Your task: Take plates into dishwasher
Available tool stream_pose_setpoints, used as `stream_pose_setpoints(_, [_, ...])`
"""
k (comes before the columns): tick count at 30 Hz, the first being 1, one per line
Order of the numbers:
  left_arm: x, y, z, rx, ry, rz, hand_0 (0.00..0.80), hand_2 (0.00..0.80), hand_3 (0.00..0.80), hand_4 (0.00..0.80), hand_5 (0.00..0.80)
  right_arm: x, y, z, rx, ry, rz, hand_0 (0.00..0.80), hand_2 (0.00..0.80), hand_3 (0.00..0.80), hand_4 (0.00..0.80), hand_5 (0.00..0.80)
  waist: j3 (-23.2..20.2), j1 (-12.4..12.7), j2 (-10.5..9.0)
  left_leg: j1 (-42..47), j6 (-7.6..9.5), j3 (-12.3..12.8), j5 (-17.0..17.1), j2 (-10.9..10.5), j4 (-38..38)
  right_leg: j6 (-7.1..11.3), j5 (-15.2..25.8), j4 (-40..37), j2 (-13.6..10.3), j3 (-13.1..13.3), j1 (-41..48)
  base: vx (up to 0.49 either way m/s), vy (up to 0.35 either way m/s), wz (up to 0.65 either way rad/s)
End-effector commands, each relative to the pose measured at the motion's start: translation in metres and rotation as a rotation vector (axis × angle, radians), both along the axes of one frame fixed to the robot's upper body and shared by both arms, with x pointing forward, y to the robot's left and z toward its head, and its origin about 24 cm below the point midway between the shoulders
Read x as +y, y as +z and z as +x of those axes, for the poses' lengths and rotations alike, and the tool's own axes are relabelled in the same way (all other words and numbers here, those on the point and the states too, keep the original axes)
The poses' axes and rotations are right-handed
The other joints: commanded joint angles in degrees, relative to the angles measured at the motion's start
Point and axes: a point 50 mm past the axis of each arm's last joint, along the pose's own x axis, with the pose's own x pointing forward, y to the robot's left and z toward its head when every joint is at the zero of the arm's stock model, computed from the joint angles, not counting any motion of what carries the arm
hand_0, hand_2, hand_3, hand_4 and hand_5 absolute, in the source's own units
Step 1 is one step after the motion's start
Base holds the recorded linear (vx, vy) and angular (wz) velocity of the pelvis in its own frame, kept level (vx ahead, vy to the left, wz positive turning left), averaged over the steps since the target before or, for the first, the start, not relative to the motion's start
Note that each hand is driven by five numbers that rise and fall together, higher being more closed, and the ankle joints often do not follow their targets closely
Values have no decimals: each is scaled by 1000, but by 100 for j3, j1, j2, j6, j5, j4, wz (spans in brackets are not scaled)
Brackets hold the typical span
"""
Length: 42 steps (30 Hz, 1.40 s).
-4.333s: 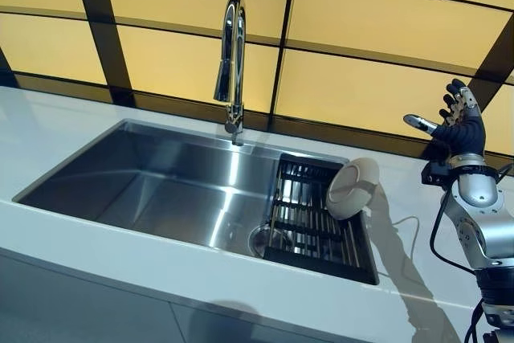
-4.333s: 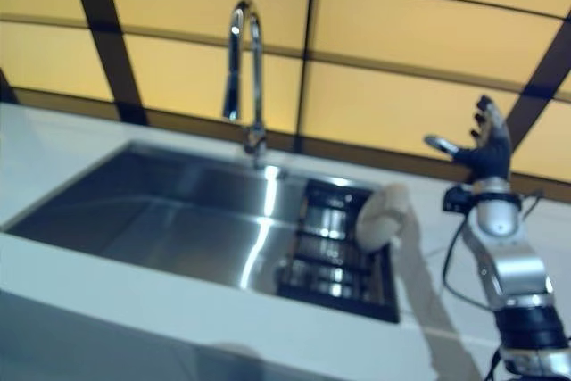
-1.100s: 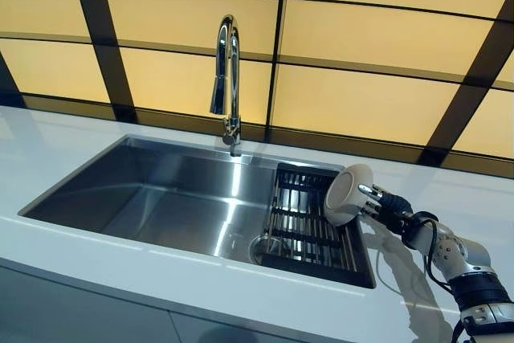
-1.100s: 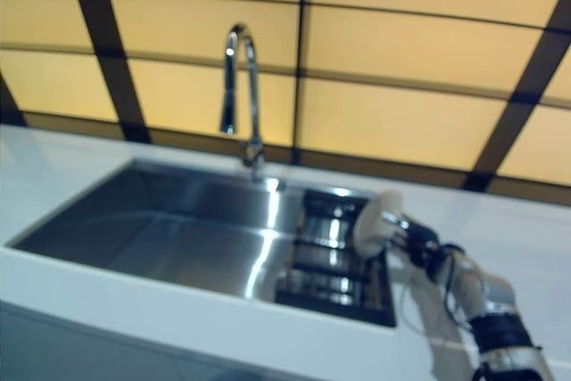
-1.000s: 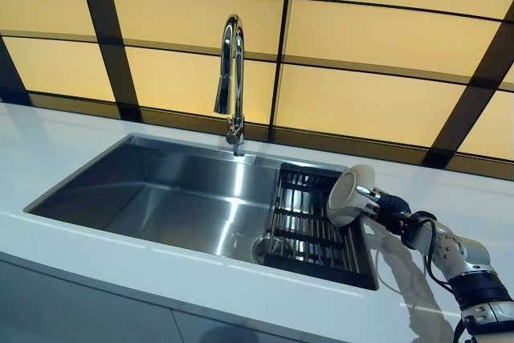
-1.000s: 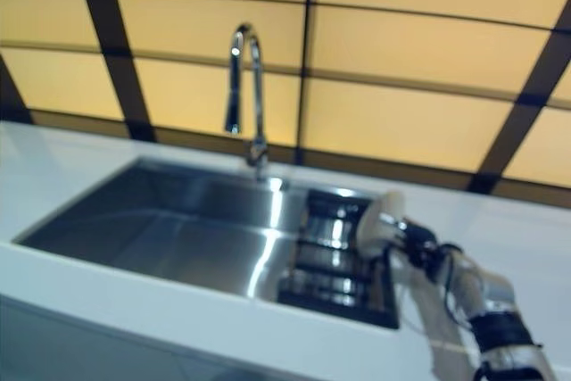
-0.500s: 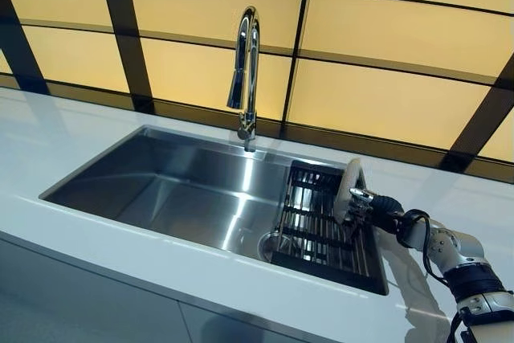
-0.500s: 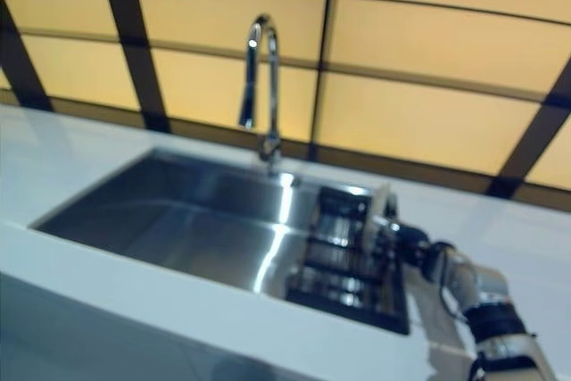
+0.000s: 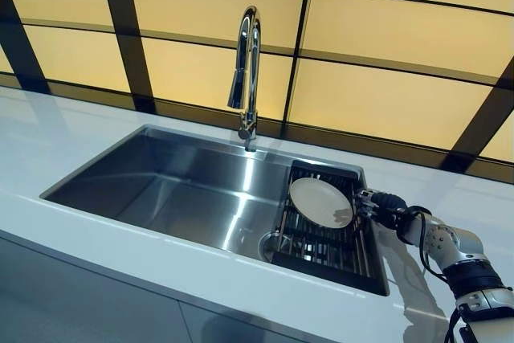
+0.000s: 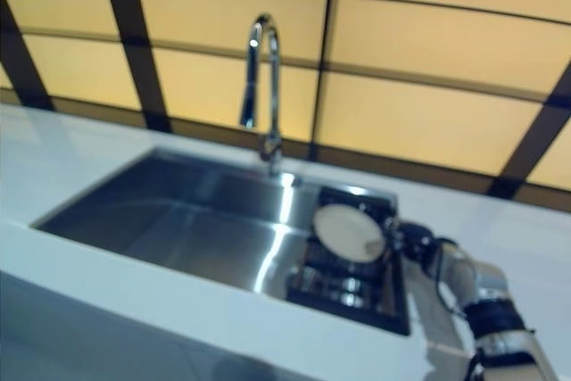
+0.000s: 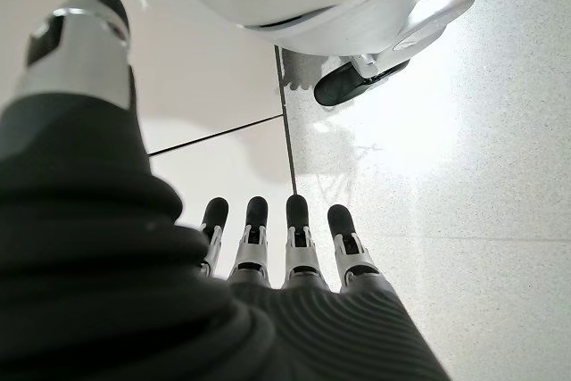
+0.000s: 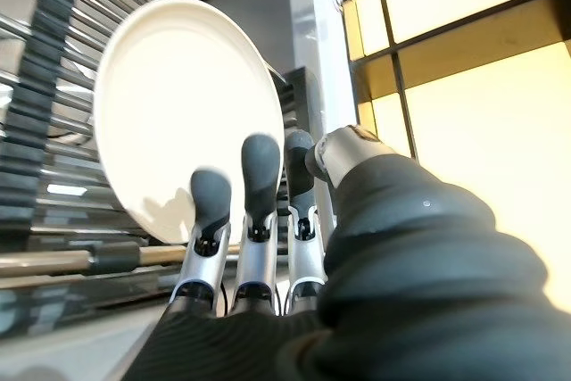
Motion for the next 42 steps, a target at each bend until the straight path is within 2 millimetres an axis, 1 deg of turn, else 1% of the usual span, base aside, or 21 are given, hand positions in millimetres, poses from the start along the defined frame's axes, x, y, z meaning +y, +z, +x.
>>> stream_pose_setpoints(1, [-1,5,25,-51,-41,6,0,0,0,0,0,1,54,22,-198,-5,-1,800,800,800,800,800,-32,235,89,473,-187,96,-370,288,56,-126,250,11,105,65,-126,0,0,0])
stream_pose_setpoints(7, [-2,5,25,-53,-43,7,0,0,0,0,0,1,53,21,-212,0,-26,800,800,800,800,800,-42,238,89,460,-186,97,-367,286,49,-123,247,11,96,51,-130,0,0,0])
stream_pose_setpoints(9, [-1,5,25,-54,-42,7,0,0,0,0,0,-1,55,21,-226,-1,-64,800,800,800,800,800,-50,236,91,451,-188,98,-364,287,48,-121,246,11,93,47,-137,0,0,0])
stream_pose_setpoints(10, [-1,5,26,-54,-39,6,0,0,0,0,0,-5,60,22,-254,-3,-183,800,800,800,800,800,-60,226,91,450,-190,98,-364,286,46,-122,247,11,94,50,-143,0,0,0])
stream_pose_setpoints(11, [-1,5,26,-55,-38,6,0,0,0,0,0,-9,63,22,-265,-8,-243,659,659,659,659,659,-58,218,92,449,-190,94,-361,283,44,-118,253,11,92,55,-147,0,0,0])
stream_pose_setpoints(12, [-1,5,26,-56,-35,6,0,0,0,0,0,-12,68,21,-280,-7,-322,210,210,210,210,210,-53,208,89,448,-189,93,-356,283,44,-114,259,11,89,62,-153,0,0,0])
stream_pose_setpoints(13, [0,6,26,-57,-30,6,0,0,0,0,0,-14,72,20,-291,-1,-377,0,0,0,0,0,-46,197,87,449,-188,95,-354,283,46,-112,266,11,89,71,-158,0,0,0])
stream_pose_setpoints(14, [0,6,26,-59,-27,7,0,0,0,0,0,-15,75,19,-299,11,-428,0,0,0,0,0,-41,188,87,449,-190,100,-352,286,47,-110,268,11,87,72,-159,-37,6,0])
stream_pose_setpoints(15, [1,6,25,-60,-21,6,0,0,0,0,0,-18,85,17,-323,24,-536,0,0,0,0,0,-34,165,83,443,-189,112,-348,287,52,-104,275,11,82,74,-170,0,0,0])
stream_pose_setpoints(16, [1,6,25,-60,-21,6,0,0,0,0,0,-18,85,17,-323,24,-537,0,0,0,0,0,-34,166,84,442,-189,113,-348,287,52,-104,275,11,82,74,-171,0,0,0])
stream_pose_setpoints(17, [2,6,25,-61,-15,7,0,0,0,0,0,-19,89,16,-337,33,-602,0,0,0,0,0,-29,152,83,442,-190,119,-346,287,54,-103,280,11,83,73,-173,0,0,0])
stream_pose_setpoints(18, [2,6,24,-62,-4,7,0,0,0,0,0,-21,98,12,-367,42,-707,0,0,0,0,0,-22,118,77,446,-185,134,-352,285,56,-95,285,11,81,85,-182,-30,7,0])
stream_pose_setpoints(22, [5,6,23,-67,15,6,0,0,0,0,0,-19,108,6,-415,51,-827,0,0,0,0,0,-18,56,76,448,-182,167,-356,293,56,-88,290,11,83,113,-202,0,0,0])
stream_pose_setpoints(25, [4,6,21,-68,31,5,0,0,0,0,0,-14,112,-3,-455,78,-948,0,0,0,0,0,-5,-23,75,454,-172,184,-367,286,60,-76,300,11,82,155,-214,0,0,0])
stream_pose_setpoints(28, [3,5,20,-68,37,4,0,0,0,0,0,-11,112,-9,-467,104,-979,0,0,0,0,0,9,-55,73,456,-168,204,-371,288,65,-73,304,11,80,178,-221,0,0,0])
stream_pose_setpoints(32, [5,6,21,-72,47,4,0,0,0,0,0,-1,108,-19,-480,192,-1063,0,0,0,0,0,38,-127,66,462,-162,237,-391,295,67,-56,318,11,85,236,-254,0,0,0])
stream_pose_setpoints(39, [4,7,24,-81,44,2,0,0,0,0,0,13,100,-26,-490,302,-1108,0,0,0,0,0,77,-167,41,466,-159,255,-408,300,78,-47,323,11,86,284,-265,8,0,-7])
stream_pose_setpoints(42, [3,7,27,-85,37,1,0,0,0,0,0,20,95,-29,-497,349,-1178,0,0,0,0,0,99,-171,32,461,-151,248,-416,297,84,-34,329,11,87,304,-276,0,0,0])
